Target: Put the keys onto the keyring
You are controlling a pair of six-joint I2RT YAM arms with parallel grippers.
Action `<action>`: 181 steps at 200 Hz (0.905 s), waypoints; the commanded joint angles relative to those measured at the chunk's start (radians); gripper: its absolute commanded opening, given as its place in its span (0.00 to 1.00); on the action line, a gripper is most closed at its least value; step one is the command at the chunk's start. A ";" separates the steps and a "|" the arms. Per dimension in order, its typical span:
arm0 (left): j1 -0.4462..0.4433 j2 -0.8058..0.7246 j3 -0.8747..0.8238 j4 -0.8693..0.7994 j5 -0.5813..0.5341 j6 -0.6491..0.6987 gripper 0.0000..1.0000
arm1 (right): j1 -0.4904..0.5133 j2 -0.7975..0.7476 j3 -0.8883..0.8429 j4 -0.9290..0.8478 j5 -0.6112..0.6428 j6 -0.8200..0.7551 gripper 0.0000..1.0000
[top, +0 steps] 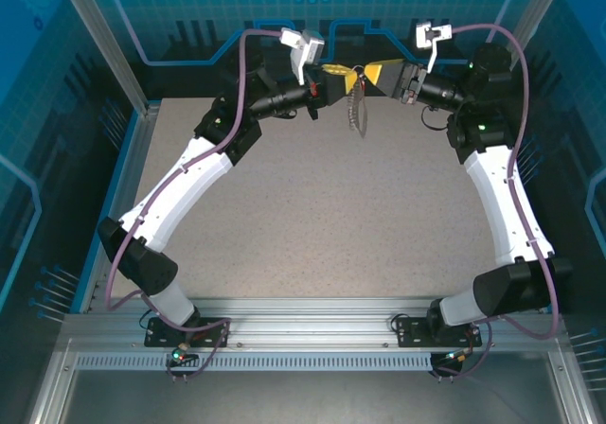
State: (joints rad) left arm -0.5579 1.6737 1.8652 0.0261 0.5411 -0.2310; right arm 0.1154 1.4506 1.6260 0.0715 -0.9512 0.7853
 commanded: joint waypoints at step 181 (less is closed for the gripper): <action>-0.007 -0.021 0.010 0.047 0.034 -0.042 0.00 | 0.054 -0.015 0.004 0.074 -0.019 0.028 0.00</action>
State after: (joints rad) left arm -0.5533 1.6737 1.8648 0.0322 0.5507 -0.2638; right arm 0.1570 1.4429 1.5997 0.1364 -0.9627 0.8139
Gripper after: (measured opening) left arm 0.052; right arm 0.044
